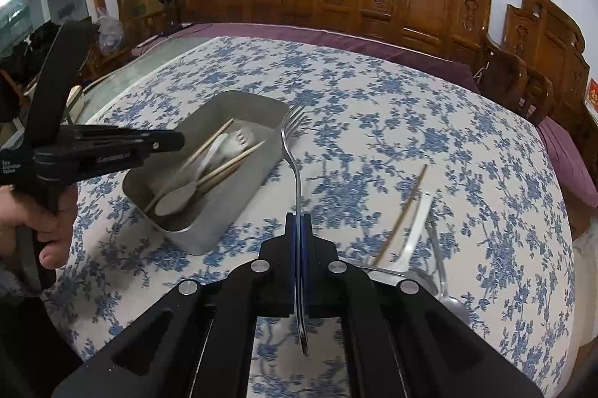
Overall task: Organize utensils
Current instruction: 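Lower the white fork into the tray and open left while right carries the metal fork, then lower the metal fork into the tray and open the right tool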
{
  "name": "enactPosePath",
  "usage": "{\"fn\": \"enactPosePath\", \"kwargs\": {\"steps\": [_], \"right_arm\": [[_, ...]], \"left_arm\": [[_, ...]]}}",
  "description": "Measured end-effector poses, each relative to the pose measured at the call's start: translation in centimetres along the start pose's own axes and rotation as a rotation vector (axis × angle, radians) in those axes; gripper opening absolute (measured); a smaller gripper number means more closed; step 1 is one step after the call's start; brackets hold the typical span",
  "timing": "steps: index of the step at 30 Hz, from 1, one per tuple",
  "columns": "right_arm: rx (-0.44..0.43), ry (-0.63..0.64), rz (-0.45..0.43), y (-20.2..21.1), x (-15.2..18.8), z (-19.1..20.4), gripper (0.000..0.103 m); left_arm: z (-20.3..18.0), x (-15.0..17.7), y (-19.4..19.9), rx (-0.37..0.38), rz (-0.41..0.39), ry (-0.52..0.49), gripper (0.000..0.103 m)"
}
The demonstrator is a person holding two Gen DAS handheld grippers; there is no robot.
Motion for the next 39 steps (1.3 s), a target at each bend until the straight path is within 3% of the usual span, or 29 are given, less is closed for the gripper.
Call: {"fn": "enactPosePath", "kwargs": {"steps": [3, 7, 19, 25, 39], "right_arm": [[0.005, -0.003, 0.010, -0.3, -0.4, 0.8, 0.003], [0.015, -0.032, 0.015, -1.2, -1.4, 1.4, 0.003], [-0.012, -0.015, 0.034, -4.6, -5.0, 5.2, 0.003], [-0.014, 0.002, 0.084, -7.2, -5.8, 6.9, 0.003], [-0.054, -0.115, 0.165, -12.4, -5.9, 7.2, 0.003]], "left_arm": [[0.4, -0.8, 0.4, -0.005, -0.007, -0.009, 0.021], [1.3, -2.1, 1.5, -0.011, -0.031, -0.019, 0.026], [4.2, -3.8, 3.9, -0.052, -0.068, -0.061, 0.031], [5.3, -4.0, 4.2, -0.078, -0.069, -0.070, 0.031], [5.7, -4.1, 4.3, -0.075, -0.068, -0.070, 0.032]]}}
Point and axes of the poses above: each gripper's, at about its wrist camera, not at the fingertips, and y roughly against the way its jaws point, z to its left, x to its underside, the point moved 7 cm from there along -y, roughly the way its jaws point, and after that the axes turned 6 degrees about y, right-handed, at the moved point
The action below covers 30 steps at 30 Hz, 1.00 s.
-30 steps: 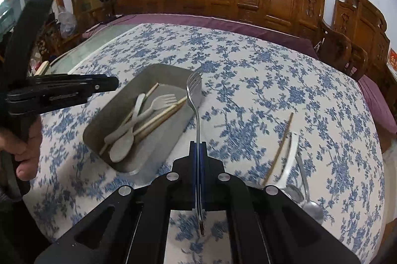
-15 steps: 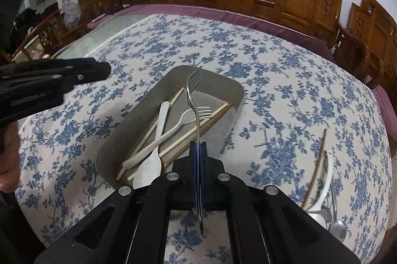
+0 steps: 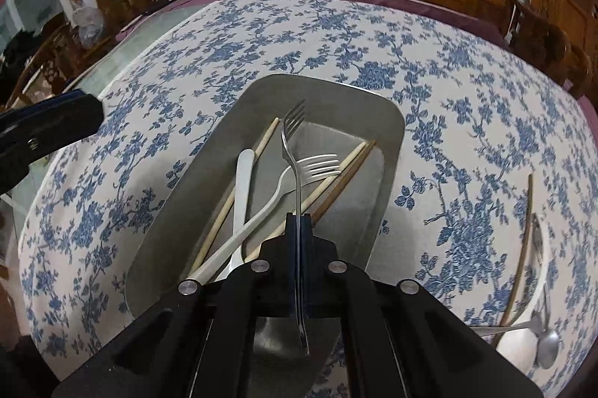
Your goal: Organize utensils
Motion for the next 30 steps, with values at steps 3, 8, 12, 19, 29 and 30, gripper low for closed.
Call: {"fn": "enactPosePath", "kwargs": {"steps": [3, 8, 12, 19, 29, 30], "right_arm": [[-0.033, -0.016, 0.009, -0.4, 0.2, 0.1, 0.005], [-0.118, -0.023, -0.023, 0.5, 0.4, 1.2, 0.011], [-0.160, 0.003, -0.058, 2.2, 0.3, 2.1, 0.011], [-0.122, 0.015, -0.121, 6.4, 1.3, 0.2, 0.011], [0.092, 0.008, -0.147, 12.7, 6.7, -9.0, 0.016], [0.113, 0.006, -0.143, 13.1, 7.3, -9.9, 0.017]], "left_arm": [[0.2, -0.1, 0.0, -0.004, -0.003, 0.009, 0.032], [0.3, -0.2, 0.0, -0.004, -0.007, 0.012, 0.032], [0.3, -0.2, 0.0, -0.004, -0.007, 0.010, 0.032], [-0.5, 0.0, 0.0, 0.003, -0.006, -0.003, 0.032], [-5.1, 1.3, 0.1, 0.061, -0.003, -0.081, 0.042], [-5.7, 1.5, 0.1, 0.064, -0.002, -0.094, 0.043]]}}
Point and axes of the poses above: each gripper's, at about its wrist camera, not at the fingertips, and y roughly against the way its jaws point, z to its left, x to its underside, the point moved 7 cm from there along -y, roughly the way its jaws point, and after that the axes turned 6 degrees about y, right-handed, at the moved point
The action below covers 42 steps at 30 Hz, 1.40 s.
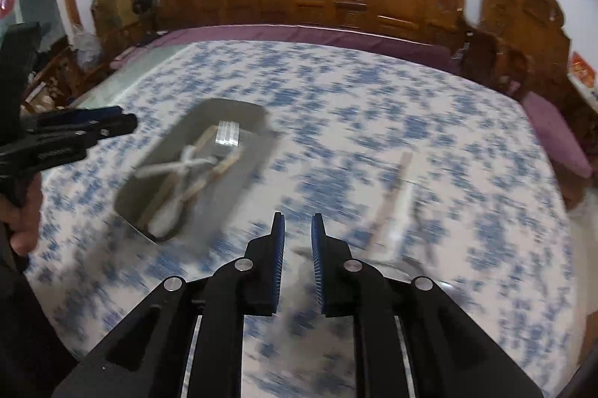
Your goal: Organize utensils
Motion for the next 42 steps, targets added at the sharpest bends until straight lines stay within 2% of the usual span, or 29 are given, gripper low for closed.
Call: {"fn": "enactPosePath", "kwargs": {"steps": [4, 6, 12, 19, 23, 26, 30, 36, 42], "right_arm": [[0.052, -0.024, 0.026, 0.3, 2.0, -2.9, 0.027], [0.069, -0.036, 0.041, 0.0, 2.8, -4.0, 0.028], [0.089, -0.071, 0.078, -1.8, 4.4, -5.9, 0.035], [0.091, -0.108, 0.118, -3.7, 6.0, -6.9, 0.037], [0.078, -0.125, 0.101, -3.7, 6.4, -7.6, 0.038], [0.078, -0.100, 0.109, -4.3, 6.3, -8.0, 0.039], [0.029, -0.023, 0.152, -6.1, 5.9, -7.3, 0.046], [0.037, 0.036, 0.201, -8.5, 6.1, -7.9, 0.049], [0.000, 0.010, 0.196, -8.9, 5.5, -8.9, 0.044]], "left_arm": [[-1.8, 0.6, -0.1, 0.015, 0.006, -0.033, 0.044], [-2.7, 0.9, -0.2, 0.023, 0.007, -0.048, 0.048], [-4.9, 1.8, -0.6, 0.057, 0.021, -0.061, 0.048], [-7.5, 2.9, -1.1, 0.092, 0.030, -0.088, 0.048], [-8.9, 3.7, -1.4, 0.116, 0.038, -0.101, 0.048], [-10.0, 4.4, -1.6, 0.103, 0.041, -0.126, 0.048], [-11.3, 4.9, -1.8, 0.124, 0.047, -0.130, 0.048], [-12.5, 6.0, -2.3, 0.142, 0.069, -0.153, 0.048], [-12.9, 6.4, -2.8, 0.144, 0.087, -0.164, 0.048]]}}
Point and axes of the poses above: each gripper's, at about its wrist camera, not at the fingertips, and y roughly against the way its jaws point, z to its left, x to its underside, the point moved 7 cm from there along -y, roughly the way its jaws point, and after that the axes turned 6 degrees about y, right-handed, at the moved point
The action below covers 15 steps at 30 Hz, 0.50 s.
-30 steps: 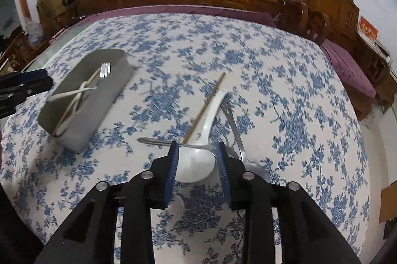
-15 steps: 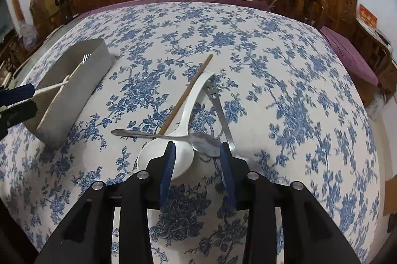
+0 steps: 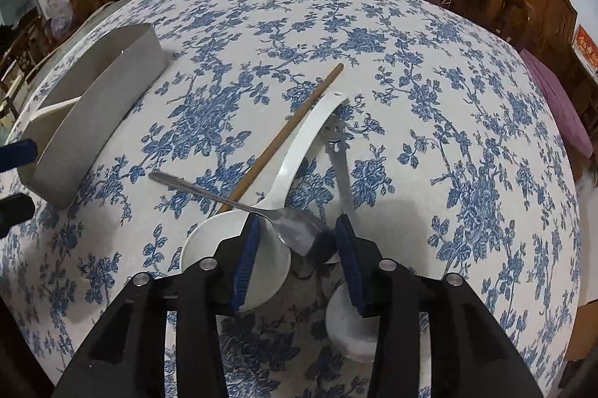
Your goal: Organize utensils
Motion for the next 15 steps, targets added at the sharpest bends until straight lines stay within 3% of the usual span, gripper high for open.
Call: {"fn": "enactPosePath", "kwargs": {"steps": [2, 6, 15], "right_arm": [[-0.002, -0.002, -0.007, 0.0, -0.2, -0.2, 0.038], [-0.031, -0.064, -0.025, 0.3, -0.3, -1.1, 0.007], [-0.030, -0.120, -0.144, 2.7, 0.0, -2.0, 0.003]], "left_arm": [[-0.2, 0.1, -0.1, -0.002, 0.005, -0.007, 0.048], [-0.5, 0.4, -0.3, -0.006, 0.011, -0.018, 0.048], [-1.7, 1.1, -1.0, -0.018, 0.021, -0.034, 0.048]]}}
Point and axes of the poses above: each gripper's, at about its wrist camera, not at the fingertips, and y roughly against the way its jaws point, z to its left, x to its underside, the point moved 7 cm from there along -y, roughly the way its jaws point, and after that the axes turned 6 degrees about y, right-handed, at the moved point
